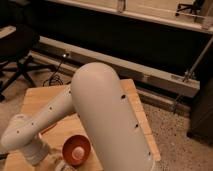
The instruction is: Stand the bottle upright
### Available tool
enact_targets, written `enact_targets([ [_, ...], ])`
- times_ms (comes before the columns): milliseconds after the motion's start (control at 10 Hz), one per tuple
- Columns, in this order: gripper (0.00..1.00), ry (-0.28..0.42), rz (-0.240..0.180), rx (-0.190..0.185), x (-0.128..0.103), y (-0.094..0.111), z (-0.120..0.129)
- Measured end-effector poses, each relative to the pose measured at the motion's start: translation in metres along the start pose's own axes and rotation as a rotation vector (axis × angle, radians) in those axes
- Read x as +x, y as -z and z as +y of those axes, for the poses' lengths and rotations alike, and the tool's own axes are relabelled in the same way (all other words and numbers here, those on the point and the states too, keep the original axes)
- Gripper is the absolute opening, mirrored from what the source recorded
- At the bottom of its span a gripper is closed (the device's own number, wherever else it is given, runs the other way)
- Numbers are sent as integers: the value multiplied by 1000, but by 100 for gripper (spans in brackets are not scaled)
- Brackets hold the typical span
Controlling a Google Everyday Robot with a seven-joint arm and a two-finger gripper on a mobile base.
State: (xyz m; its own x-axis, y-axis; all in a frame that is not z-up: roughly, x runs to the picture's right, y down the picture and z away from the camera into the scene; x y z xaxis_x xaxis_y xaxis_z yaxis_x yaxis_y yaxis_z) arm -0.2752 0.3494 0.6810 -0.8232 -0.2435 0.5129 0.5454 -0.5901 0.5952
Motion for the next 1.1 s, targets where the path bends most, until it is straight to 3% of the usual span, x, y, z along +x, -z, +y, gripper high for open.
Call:
enact_targets([
  [500,80,-51,8,26,2,-14,13],
  [900,80,-41,15,48,11,-19,13],
  [1000,77,-38,17,51,12,-19,14],
  [1100,68,-39,18,54,13,-19,15],
])
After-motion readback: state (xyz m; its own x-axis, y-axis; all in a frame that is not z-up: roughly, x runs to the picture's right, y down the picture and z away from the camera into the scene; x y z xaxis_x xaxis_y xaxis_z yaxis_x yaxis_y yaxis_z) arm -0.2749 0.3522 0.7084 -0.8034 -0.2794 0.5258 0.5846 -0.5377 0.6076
